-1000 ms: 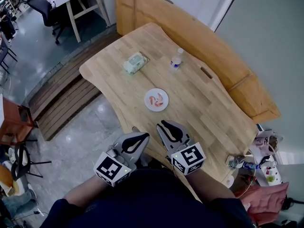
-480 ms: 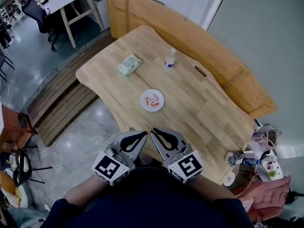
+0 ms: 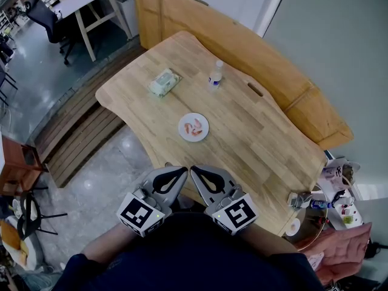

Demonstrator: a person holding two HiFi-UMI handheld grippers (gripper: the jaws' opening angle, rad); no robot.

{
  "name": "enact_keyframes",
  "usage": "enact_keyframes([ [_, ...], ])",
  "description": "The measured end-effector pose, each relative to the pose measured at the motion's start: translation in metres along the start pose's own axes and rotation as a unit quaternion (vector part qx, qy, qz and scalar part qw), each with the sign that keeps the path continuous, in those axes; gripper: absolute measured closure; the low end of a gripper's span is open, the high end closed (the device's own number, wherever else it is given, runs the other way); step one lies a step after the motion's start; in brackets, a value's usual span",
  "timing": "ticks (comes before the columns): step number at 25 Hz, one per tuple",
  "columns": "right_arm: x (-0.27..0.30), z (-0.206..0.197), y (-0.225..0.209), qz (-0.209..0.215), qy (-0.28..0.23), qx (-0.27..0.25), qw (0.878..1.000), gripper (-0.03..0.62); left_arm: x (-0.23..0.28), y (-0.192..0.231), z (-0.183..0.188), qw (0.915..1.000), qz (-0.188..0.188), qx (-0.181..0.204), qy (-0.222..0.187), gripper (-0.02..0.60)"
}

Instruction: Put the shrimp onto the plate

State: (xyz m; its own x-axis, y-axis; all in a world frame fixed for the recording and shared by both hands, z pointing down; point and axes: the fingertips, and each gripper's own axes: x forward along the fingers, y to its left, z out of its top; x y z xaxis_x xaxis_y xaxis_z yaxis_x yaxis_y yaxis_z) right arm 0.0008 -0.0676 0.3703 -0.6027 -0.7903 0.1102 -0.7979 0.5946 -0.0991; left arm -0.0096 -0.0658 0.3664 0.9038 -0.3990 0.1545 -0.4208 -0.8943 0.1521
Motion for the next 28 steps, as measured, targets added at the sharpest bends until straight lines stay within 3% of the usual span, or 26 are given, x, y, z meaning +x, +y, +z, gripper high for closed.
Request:
enact_keyframes([
  [28, 0.0034, 0.0019, 0.0030, 0.010, 0.011, -0.010, 1.000, 0.585, -0.0051, 0.0013, 0.0039, 1.0000, -0.001, 0.006, -0.003, 0.577],
])
